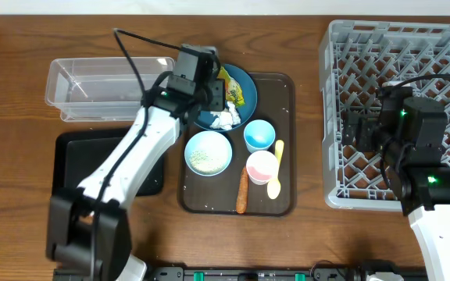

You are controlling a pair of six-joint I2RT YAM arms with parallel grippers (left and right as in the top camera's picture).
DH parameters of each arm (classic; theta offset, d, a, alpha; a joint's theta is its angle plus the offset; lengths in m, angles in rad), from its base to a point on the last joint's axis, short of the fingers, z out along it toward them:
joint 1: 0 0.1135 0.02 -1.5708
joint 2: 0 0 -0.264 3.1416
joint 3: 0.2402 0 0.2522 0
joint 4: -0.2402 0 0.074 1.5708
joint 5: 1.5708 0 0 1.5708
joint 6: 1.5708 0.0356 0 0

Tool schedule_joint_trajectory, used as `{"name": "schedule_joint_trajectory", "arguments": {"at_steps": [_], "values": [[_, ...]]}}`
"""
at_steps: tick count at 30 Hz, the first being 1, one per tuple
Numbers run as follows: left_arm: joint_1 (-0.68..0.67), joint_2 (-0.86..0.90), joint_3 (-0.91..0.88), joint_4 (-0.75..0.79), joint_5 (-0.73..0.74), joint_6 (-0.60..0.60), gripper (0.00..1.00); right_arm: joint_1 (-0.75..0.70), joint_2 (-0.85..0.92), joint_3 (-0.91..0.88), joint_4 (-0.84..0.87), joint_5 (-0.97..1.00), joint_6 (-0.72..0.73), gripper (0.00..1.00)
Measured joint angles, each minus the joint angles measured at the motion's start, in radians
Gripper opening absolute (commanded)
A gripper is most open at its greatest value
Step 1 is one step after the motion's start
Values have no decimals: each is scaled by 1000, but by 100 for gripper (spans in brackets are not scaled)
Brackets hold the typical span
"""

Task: Sort waste into correct bins and load items into the dishwasher rack
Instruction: 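Lower the left gripper and grasp the crumpled white tissue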

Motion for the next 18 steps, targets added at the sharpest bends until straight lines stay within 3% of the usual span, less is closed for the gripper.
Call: {"name": "schedule_joint_trajectory", "arguments": {"at_steps": [14,16,18], "values": [[-17,193,-4,18,35,-1,50,0,0,0,-2,0,0,99],[-21,196,-4,18,36,-1,49,0,0,0,-2,0,0,99],[-25,197,-4,18,39,-2,42,0,0,0,-2,0,0,99]]}}
